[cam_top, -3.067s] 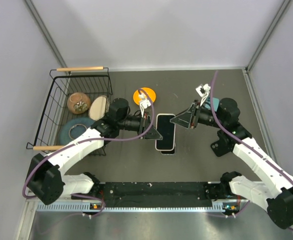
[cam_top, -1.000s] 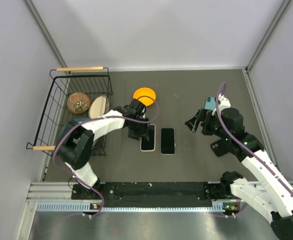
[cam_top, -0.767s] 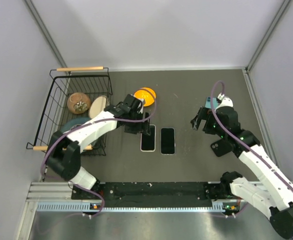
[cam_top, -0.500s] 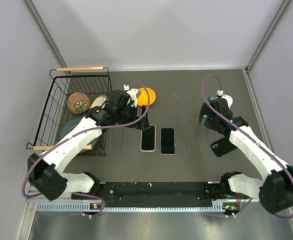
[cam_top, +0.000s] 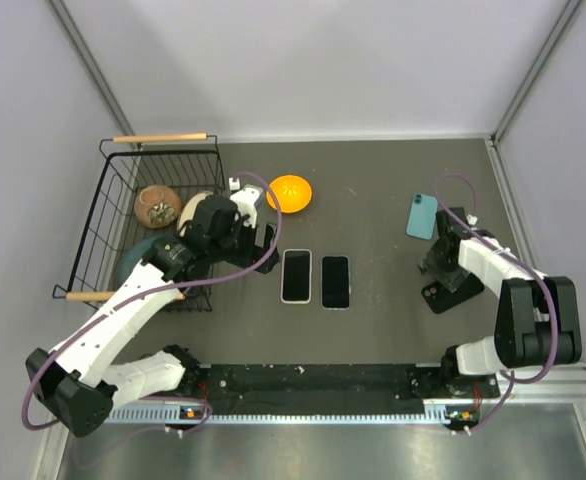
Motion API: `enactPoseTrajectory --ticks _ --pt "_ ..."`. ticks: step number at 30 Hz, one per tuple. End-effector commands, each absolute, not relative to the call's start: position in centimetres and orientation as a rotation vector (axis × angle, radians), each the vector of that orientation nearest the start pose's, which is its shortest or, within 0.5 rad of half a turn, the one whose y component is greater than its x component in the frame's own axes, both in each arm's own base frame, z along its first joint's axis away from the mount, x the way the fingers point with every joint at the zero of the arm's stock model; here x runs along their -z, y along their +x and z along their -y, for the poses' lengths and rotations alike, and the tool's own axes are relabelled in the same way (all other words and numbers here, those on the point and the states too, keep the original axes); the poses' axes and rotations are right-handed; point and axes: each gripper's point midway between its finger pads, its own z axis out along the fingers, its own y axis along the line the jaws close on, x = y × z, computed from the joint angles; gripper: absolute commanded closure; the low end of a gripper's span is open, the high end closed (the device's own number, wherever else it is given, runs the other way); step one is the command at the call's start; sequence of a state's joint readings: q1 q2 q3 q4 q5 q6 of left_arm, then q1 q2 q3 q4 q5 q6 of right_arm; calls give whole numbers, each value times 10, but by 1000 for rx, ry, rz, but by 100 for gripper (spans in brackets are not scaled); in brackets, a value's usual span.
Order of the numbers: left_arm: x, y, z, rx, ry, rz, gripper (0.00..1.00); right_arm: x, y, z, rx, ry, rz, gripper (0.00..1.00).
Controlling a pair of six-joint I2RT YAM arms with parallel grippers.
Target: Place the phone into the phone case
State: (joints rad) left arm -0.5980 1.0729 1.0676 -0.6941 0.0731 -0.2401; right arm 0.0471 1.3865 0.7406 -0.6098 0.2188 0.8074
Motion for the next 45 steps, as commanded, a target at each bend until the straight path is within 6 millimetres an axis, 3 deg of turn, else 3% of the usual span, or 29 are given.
enactPoseTrajectory --ticks 1,5,7,9,11,13,14,16,17,20,25,29,34,41,45 --pt "-220 247 187 486 449 -2221 6 -26 269 -3 94 1074 -2555 41" --pt "-220 248 183 467 437 -2212 6 -47 285 0 88 715 -2624 41" --pt "-221 248 183 468 436 -2207 6 -72 295 3 86 601 -2566 39" --pt "-220 249 183 464 432 -2210 6 -98 304 6 93 377 -2515 36" --pt "-219 248 184 465 438 -2216 6 -109 309 4 85 176 -2490 34" --pt "-217 248 186 476 443 -2220 6 -122 316 -20 -70 -33 -2443 32" --pt "-218 248 188 486 449 -2221 6 -125 317 -20 -11 -212 -2423 31" --pt "-215 248 191 498 467 -2229 6 -126 315 -4 191 -346 -2410 30" --pt "-214 248 191 499 471 -2233 6 -125 312 -3 275 -548 -2387 29" --pt "-210 247 192 502 476 -2244 7 -109 295 18 447 -743 -2416 29" --pt "-212 248 192 502 472 -2237 6 -86 271 15 403 -1047 -2428 29" --pt "-213 250 187 473 449 -2230 6 -68 262 12 378 -1162 -2444 28" --pt "-215 250 186 471 440 -2225 5 -54 266 -2 311 -1262 -2429 29" --pt "-218 251 184 465 425 -2212 5 -41 265 -8 303 -1313 -2453 29" --pt "-218 251 185 466 423 -2211 5 -38 265 -30 199 -1348 -2402 30"
